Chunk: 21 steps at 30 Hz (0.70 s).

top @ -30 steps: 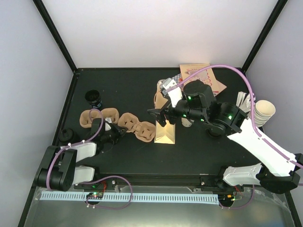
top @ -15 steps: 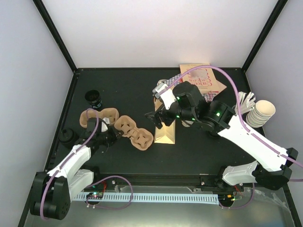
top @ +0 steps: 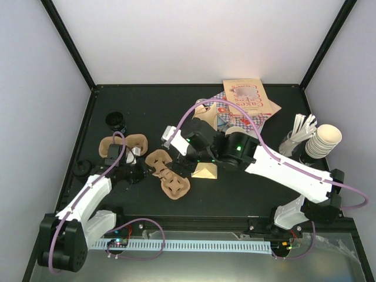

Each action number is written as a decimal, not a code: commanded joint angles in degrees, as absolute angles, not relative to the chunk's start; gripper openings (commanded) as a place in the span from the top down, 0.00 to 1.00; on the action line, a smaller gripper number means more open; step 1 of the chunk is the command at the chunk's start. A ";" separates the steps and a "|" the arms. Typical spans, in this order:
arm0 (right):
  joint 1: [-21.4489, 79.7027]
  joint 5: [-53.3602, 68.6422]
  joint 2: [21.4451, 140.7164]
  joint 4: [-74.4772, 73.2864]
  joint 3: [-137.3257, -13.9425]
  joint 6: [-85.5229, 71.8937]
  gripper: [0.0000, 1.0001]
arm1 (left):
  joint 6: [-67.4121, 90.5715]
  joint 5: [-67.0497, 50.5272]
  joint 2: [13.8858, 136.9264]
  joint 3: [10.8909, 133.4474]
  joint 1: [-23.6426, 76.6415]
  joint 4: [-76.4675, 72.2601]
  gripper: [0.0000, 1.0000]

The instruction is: Pack the takeout coffee

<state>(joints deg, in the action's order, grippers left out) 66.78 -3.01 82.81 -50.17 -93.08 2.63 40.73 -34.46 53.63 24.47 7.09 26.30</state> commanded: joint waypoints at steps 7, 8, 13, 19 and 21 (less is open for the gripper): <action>66.96 -1.22 81.28 -45.24 -85.97 16.55 0.00 | 30.73 -37.64 58.92 31.13 9.35 33.68 0.93; 66.93 -1.17 81.34 -45.18 -85.35 17.20 0.00 | 29.40 -37.37 59.50 31.85 9.57 34.54 0.92; 66.97 0.71 83.17 -47.40 -84.73 19.10 0.00 | 27.36 -37.65 62.58 33.86 11.03 34.80 0.92; 66.97 2.72 86.18 -48.86 -85.10 19.59 0.00 | 24.45 -34.77 69.09 39.36 16.69 36.47 0.91; 66.97 3.28 87.22 -49.66 -84.90 20.29 0.00 | 22.85 -33.95 71.65 41.54 17.53 38.23 0.89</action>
